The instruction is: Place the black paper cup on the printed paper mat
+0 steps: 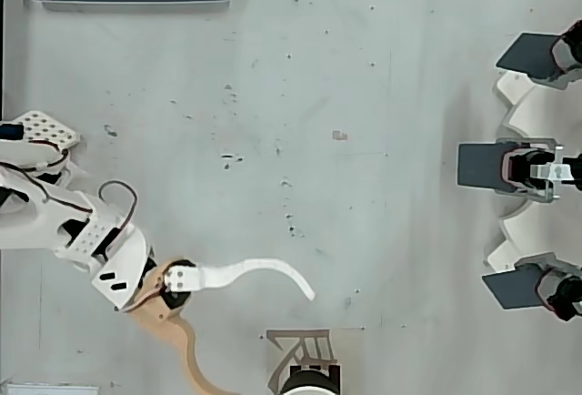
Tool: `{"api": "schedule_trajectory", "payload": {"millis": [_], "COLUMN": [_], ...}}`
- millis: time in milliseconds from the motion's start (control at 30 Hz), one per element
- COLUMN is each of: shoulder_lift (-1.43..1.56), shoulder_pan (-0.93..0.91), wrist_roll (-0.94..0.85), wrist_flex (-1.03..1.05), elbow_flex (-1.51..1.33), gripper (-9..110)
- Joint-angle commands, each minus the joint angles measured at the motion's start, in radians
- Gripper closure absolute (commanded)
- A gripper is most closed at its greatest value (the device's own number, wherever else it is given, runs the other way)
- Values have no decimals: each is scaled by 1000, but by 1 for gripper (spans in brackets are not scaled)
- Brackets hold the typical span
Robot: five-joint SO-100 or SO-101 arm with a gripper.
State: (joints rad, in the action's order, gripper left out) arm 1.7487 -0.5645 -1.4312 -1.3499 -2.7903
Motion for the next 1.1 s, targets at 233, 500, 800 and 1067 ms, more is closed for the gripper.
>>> {"api": "schedule_trajectory", "payload": {"millis": [233,500,800,1067], "shoulder_lift": [267,402,436,396], "shoulder_pan": [150,322,468,581], "wrist_roll": [3,-26,-92,-156], "wrist_flex": [-23,6,118,242], "elbow_flex": [-190,-255,-238,-156], "gripper": [65,71,74,74]}}
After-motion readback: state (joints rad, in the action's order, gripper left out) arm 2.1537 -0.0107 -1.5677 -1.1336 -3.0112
